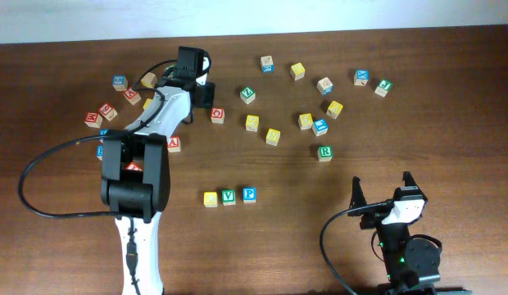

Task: Spell out CVPR
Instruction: 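Reach left gripper to the green R block and grasp it, then place the R block to the right of the P block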

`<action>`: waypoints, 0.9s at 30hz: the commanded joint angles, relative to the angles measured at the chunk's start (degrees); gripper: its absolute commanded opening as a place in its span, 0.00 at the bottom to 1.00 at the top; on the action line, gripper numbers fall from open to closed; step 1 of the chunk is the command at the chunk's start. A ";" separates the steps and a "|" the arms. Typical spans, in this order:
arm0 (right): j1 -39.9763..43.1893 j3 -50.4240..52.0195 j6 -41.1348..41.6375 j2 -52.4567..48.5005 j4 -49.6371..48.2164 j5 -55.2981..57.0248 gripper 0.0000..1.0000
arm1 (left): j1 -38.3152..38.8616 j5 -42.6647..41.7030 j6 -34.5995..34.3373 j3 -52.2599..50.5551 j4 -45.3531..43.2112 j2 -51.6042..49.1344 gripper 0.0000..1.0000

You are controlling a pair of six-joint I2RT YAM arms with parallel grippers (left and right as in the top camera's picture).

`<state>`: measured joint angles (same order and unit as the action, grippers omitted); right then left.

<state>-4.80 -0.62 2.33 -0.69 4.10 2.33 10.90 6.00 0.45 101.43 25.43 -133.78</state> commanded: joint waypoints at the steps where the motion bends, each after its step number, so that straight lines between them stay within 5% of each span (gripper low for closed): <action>1: 0.42 0.31 -0.39 0.37 0.44 0.07 0.98 | -0.09 0.00 0.26 0.04 -0.11 -0.57 0.31; 15: 0.42 0.31 -0.39 0.37 0.44 0.07 0.98 | -0.07 -1.42 -2.62 0.52 1.95 6.01 0.24; 27: 0.42 0.31 -0.39 0.37 0.44 0.07 0.98 | 2.60 -20.87 -10.32 0.52 19.12 21.97 0.22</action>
<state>-4.80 -0.62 2.31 -0.69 4.10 2.31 11.40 -7.03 -7.70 101.45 40.58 -116.57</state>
